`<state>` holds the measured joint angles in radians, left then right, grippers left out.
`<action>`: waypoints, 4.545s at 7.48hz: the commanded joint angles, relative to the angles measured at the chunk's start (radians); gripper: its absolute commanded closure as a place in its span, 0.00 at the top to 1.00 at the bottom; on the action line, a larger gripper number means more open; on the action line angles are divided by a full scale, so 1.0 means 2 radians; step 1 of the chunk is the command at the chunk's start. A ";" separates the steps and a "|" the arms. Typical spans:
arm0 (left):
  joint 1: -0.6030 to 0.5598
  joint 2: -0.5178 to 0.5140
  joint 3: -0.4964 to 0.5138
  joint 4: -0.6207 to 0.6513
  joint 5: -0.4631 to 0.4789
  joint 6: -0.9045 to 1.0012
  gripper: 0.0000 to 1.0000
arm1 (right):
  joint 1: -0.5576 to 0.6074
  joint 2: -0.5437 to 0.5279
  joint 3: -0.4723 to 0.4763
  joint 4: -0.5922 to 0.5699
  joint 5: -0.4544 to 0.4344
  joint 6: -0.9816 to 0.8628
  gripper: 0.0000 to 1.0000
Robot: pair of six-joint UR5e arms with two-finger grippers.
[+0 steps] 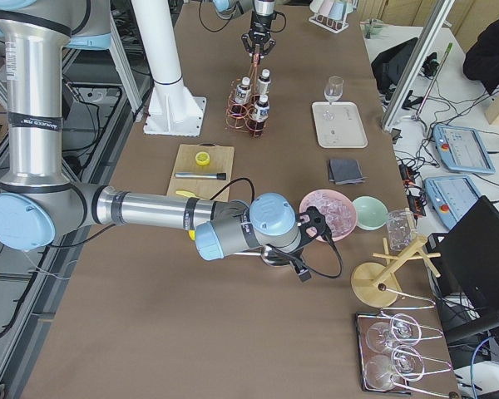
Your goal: Take tea from basket to plate
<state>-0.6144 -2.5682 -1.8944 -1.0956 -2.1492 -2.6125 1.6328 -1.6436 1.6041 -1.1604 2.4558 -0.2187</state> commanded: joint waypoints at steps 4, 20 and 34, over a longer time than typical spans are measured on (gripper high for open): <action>0.003 0.011 -0.005 0.000 0.012 -0.013 0.00 | -0.056 0.020 0.004 0.209 0.099 0.110 1.00; -0.010 0.022 -0.019 0.002 0.007 -0.052 0.00 | -0.532 0.121 0.009 0.698 -0.423 0.315 0.98; -0.010 0.022 -0.016 0.002 0.008 -0.051 0.00 | -0.623 0.184 0.015 0.624 -0.520 0.280 0.90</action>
<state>-0.6335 -2.5234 -1.9267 -1.0922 -2.1322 -2.7151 0.3949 -1.2904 1.6319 0.0970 1.4223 0.3380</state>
